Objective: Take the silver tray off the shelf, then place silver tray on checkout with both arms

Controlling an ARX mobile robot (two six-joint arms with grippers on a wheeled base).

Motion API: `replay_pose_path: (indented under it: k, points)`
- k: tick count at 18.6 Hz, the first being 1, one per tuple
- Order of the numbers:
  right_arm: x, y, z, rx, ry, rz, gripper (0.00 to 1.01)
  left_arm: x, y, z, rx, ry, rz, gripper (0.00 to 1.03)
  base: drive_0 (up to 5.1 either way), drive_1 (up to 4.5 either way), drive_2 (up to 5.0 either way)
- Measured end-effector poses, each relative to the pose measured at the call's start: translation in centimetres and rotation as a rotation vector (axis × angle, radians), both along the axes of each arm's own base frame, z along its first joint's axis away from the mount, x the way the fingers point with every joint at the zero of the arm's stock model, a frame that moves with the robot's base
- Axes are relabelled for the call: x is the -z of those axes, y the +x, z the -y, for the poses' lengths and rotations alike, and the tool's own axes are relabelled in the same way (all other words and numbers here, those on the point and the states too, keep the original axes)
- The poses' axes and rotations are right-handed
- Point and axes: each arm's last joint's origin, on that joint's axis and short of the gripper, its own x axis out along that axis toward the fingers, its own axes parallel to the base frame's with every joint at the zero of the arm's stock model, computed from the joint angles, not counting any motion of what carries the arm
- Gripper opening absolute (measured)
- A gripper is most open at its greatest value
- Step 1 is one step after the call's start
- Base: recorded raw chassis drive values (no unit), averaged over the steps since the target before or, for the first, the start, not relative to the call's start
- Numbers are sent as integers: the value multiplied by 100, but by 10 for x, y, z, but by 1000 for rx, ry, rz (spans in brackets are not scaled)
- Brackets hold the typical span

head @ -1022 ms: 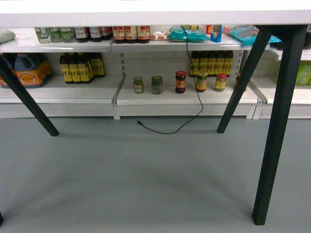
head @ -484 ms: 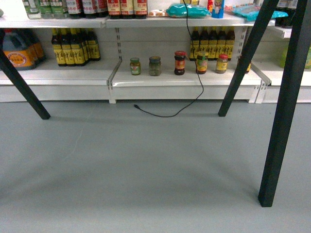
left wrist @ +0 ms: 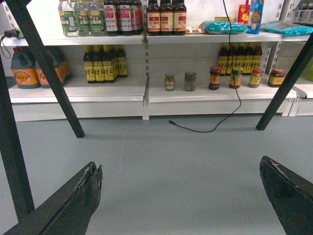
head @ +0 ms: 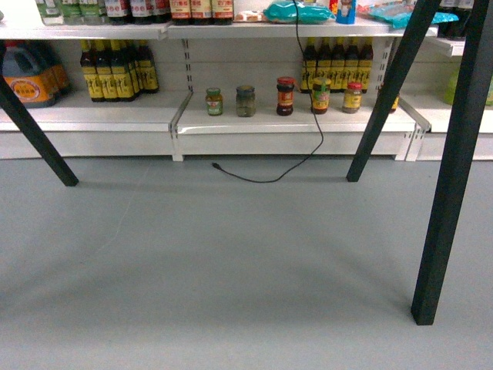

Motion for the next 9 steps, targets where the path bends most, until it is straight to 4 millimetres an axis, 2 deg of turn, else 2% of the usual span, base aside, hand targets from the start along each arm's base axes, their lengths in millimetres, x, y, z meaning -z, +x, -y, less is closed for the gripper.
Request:
replay_pose_path:
  k: [9]
  points:
    - [0,0,0,0,0,0,98,0,0,0,0,0,0,98,0,0,0]
